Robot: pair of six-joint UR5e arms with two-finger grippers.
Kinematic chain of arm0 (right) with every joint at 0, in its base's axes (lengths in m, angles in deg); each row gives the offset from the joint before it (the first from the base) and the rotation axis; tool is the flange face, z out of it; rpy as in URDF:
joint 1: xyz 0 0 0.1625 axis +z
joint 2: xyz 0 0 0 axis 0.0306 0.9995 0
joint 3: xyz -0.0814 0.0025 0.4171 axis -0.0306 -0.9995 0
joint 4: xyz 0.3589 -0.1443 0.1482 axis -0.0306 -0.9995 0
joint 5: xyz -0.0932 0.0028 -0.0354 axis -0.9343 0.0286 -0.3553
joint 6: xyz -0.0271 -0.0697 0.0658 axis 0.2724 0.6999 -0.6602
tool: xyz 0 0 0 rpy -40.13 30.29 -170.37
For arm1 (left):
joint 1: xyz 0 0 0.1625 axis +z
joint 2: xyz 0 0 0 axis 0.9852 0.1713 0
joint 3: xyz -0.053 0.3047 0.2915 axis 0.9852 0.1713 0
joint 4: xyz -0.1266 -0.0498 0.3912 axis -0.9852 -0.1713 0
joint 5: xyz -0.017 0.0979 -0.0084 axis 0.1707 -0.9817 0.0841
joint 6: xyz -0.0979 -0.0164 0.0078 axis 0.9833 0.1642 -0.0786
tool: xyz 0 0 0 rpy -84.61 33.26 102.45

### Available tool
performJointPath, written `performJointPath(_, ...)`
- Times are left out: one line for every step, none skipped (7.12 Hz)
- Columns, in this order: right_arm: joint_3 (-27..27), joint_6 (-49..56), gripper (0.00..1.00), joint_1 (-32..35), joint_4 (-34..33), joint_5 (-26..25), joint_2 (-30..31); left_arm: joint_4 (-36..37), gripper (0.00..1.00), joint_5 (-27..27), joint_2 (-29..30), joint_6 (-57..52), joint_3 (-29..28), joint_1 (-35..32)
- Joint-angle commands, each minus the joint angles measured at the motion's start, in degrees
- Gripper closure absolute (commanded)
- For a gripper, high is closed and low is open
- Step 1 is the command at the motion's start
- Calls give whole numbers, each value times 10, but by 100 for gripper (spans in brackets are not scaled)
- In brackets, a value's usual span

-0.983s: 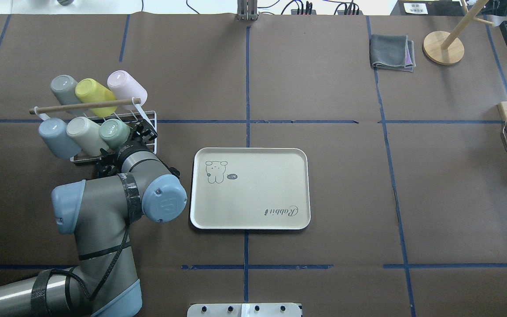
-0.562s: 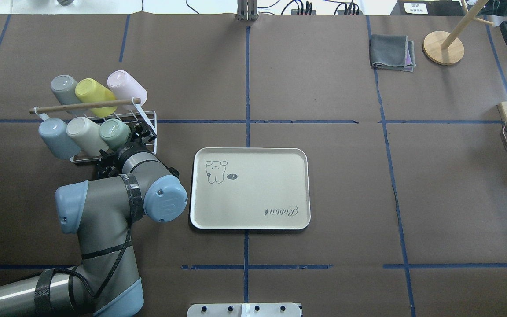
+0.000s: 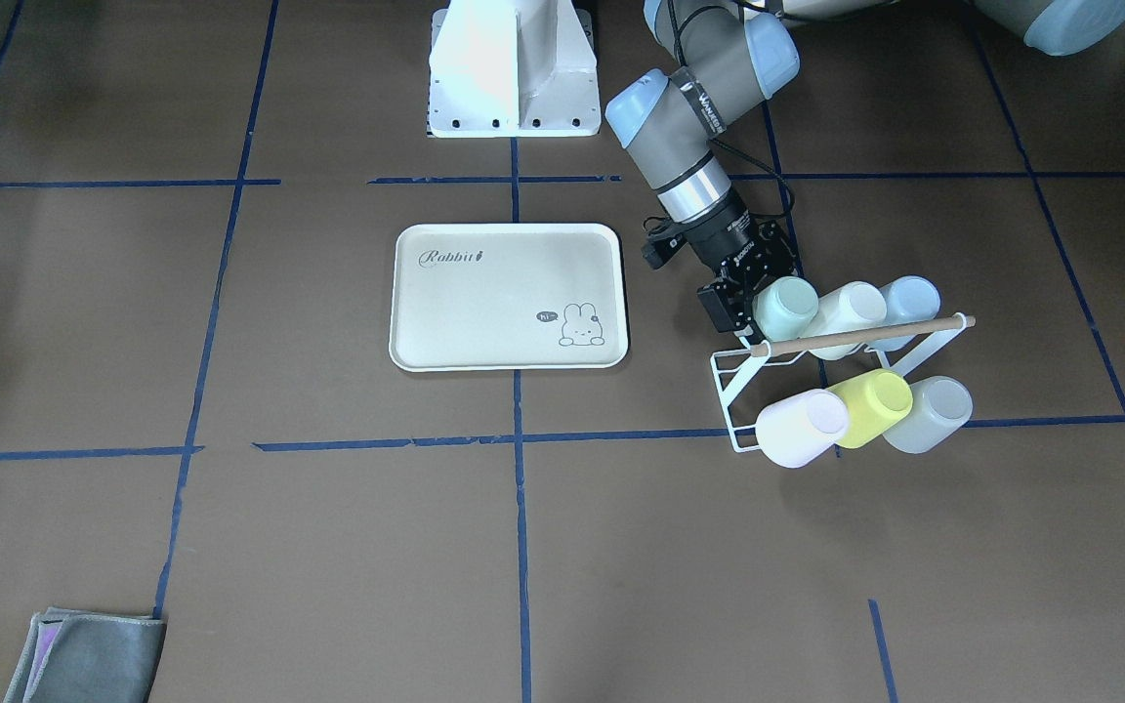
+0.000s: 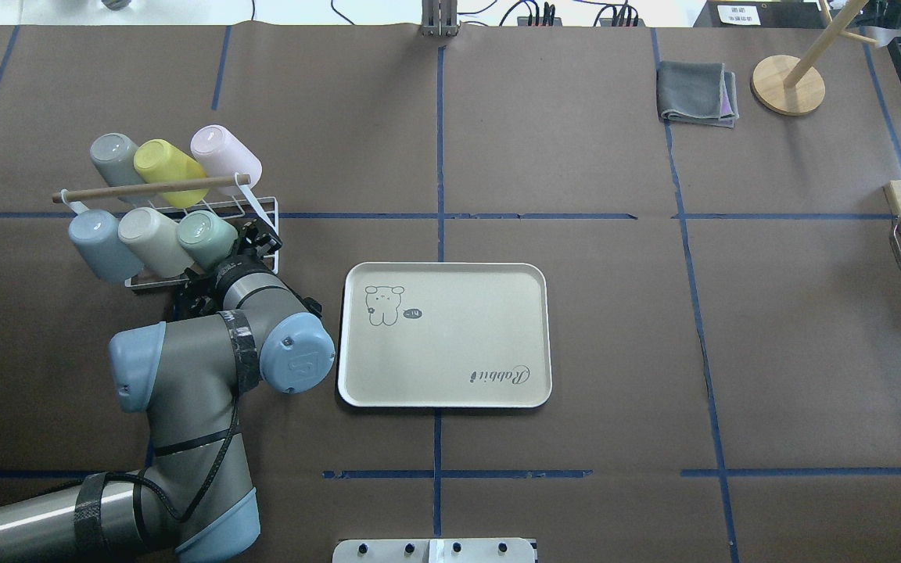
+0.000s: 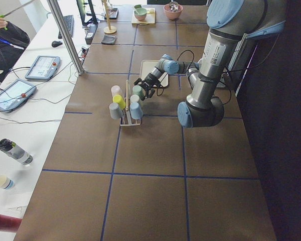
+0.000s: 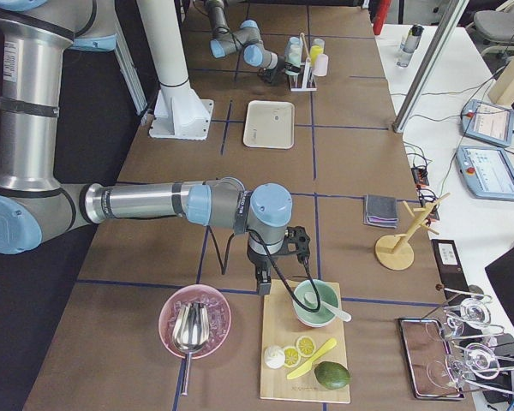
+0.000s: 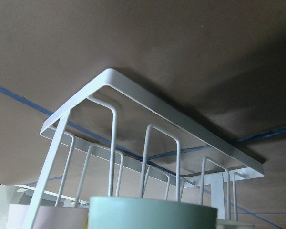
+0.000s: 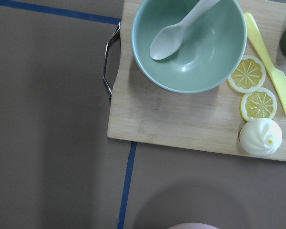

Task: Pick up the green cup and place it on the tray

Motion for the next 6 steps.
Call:
performJointPath(0, 0, 0, 1, 0, 0, 0, -18, 8, 0, 1, -2, 0, -2)
performJointPath(0, 0, 0, 1, 0, 0, 0, -18, 16, -1, 1, -1, 2, -3)
performJointPath(0, 0, 0, 0, 0, 1, 0, -18, 24, -1, 1, 0, 8, -4)
performJointPath(0, 0, 0, 0, 0, 1, 0, -17, 27, -1, 1, -1, 15, -5)
performJointPath(0, 0, 0, 0, 0, 0, 0, -16, 28, -2, 0, -4, 26, -7)
performJointPath(0, 0, 0, 1, 0, 0, 0, -14, 28, -3, -2, -7, 43, -11)
